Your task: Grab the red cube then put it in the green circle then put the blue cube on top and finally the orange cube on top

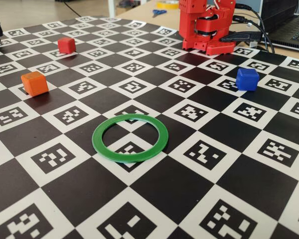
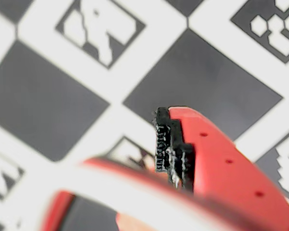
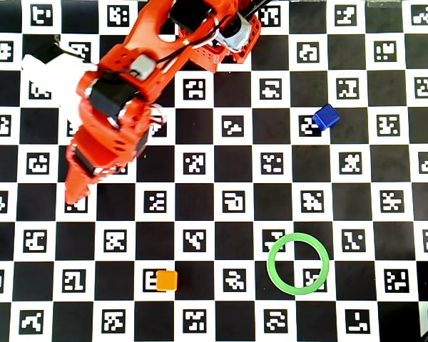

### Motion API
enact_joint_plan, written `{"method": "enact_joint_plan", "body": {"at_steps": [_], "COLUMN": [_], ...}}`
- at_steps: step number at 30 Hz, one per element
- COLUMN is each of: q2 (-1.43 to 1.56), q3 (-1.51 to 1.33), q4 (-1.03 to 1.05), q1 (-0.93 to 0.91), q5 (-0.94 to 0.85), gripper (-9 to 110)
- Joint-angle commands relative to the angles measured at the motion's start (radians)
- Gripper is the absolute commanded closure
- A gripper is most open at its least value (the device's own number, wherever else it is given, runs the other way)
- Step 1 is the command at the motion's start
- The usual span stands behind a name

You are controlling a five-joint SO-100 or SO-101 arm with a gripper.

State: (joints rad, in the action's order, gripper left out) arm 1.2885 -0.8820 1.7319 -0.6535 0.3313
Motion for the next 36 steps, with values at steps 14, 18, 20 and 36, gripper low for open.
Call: {"method": "enact_joint_plan", "body": {"at_steps": [14, 18, 20, 36], "q2": [-0.183, -0.219, -0.241, -0.368], "q3": [-0.002, -0.06, -0.091, -0.143], "q4": [-0.107, -0.179, -0.224, -0.377], "q1": [-0.087, -0.1, -0.107, -0.14], "q5": [0.012, -0.002, -0.011, -0.035], "gripper": [55, 55, 55, 56]}}
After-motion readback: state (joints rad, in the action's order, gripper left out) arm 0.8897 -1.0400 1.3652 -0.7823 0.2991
